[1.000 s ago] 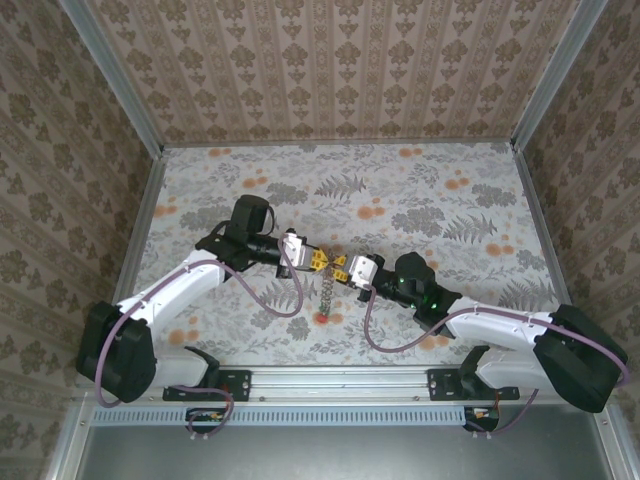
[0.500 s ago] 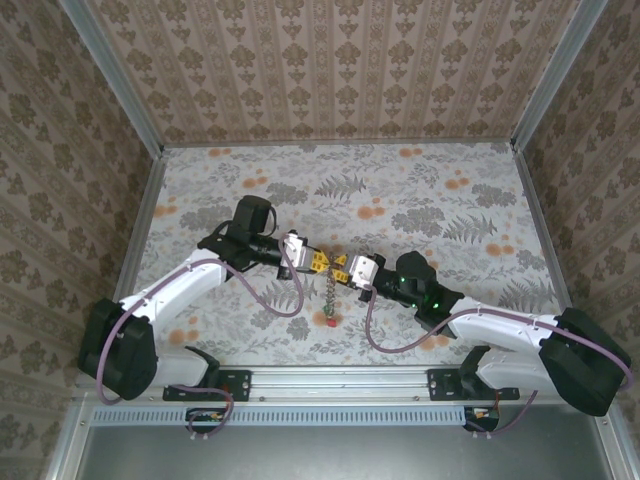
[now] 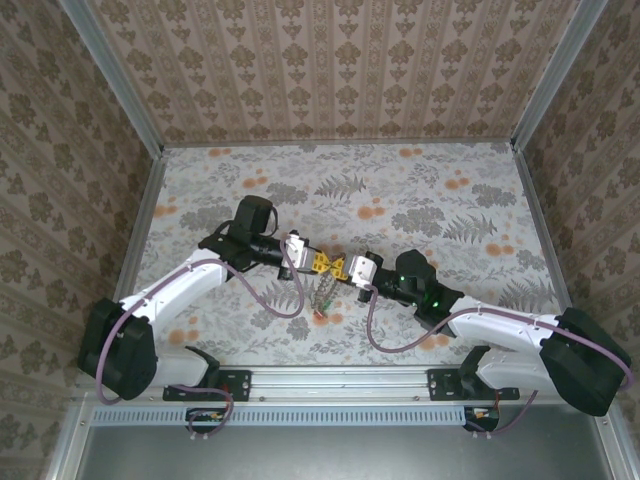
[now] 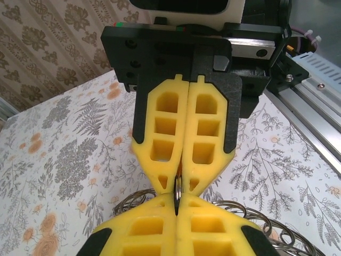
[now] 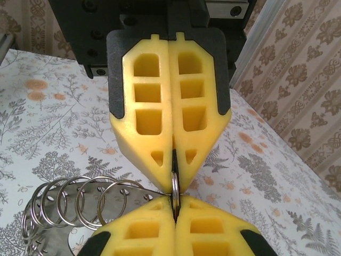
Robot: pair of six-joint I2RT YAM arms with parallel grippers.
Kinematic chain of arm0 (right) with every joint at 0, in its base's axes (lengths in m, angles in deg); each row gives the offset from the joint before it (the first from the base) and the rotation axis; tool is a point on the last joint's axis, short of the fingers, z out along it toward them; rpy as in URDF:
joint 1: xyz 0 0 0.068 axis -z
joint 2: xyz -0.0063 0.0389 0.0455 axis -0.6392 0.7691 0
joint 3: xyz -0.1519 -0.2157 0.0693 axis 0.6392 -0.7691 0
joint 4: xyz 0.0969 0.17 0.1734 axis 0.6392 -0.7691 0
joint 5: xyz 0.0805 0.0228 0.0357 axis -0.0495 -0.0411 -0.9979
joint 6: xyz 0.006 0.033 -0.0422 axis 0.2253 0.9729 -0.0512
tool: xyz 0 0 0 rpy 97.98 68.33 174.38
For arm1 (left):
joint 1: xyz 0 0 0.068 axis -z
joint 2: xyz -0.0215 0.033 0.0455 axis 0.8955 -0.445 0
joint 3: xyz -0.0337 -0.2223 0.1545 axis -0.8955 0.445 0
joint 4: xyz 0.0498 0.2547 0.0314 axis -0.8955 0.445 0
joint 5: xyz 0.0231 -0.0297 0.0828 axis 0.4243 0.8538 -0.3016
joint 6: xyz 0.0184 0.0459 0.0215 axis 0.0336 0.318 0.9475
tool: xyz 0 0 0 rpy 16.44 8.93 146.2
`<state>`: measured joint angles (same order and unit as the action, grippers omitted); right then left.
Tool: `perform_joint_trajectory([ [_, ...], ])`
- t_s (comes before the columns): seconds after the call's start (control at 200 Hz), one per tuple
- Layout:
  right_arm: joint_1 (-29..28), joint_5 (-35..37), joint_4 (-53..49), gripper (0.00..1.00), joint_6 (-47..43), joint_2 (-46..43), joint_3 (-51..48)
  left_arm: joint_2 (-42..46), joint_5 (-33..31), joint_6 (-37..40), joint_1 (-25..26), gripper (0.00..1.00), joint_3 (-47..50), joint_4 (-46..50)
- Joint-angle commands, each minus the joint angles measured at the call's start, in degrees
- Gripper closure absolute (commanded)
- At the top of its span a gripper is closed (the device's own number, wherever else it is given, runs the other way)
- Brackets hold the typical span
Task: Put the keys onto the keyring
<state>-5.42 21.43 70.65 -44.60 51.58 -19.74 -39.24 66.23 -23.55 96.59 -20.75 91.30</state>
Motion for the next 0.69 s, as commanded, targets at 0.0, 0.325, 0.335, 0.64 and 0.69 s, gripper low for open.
perform_joint_trajectory([
  [0.0,-0.1,-2.59,1.64,1.0,-0.28,-1.05,1.28,1.75,0.07,0.69,0.32,0.84,-2.44,4.59],
  [0.325,0.91,-6.43,7.28,1.0,4.87,-5.59,-0.7,10.13,-0.86,-2.09,-3.62,0.7,3.37,4.74],
  [0.335,0.91,-6.63,7.44,1.0,5.04,-5.56,-0.71,10.15,-0.75,-2.45,-3.58,0.7,3.42,4.48],
  [0.64,1.55,-9.49,12.5,1.0,8.55,-3.36,0.77,13.13,-0.09,-12.06,-1.99,0.71,5.61,-7.89],
  [0.69,1.56,-9.78,13.14,1.0,9.13,-2.92,0.76,13.17,0.27,-11.81,-1.9,0.71,5.33,-7.28],
])
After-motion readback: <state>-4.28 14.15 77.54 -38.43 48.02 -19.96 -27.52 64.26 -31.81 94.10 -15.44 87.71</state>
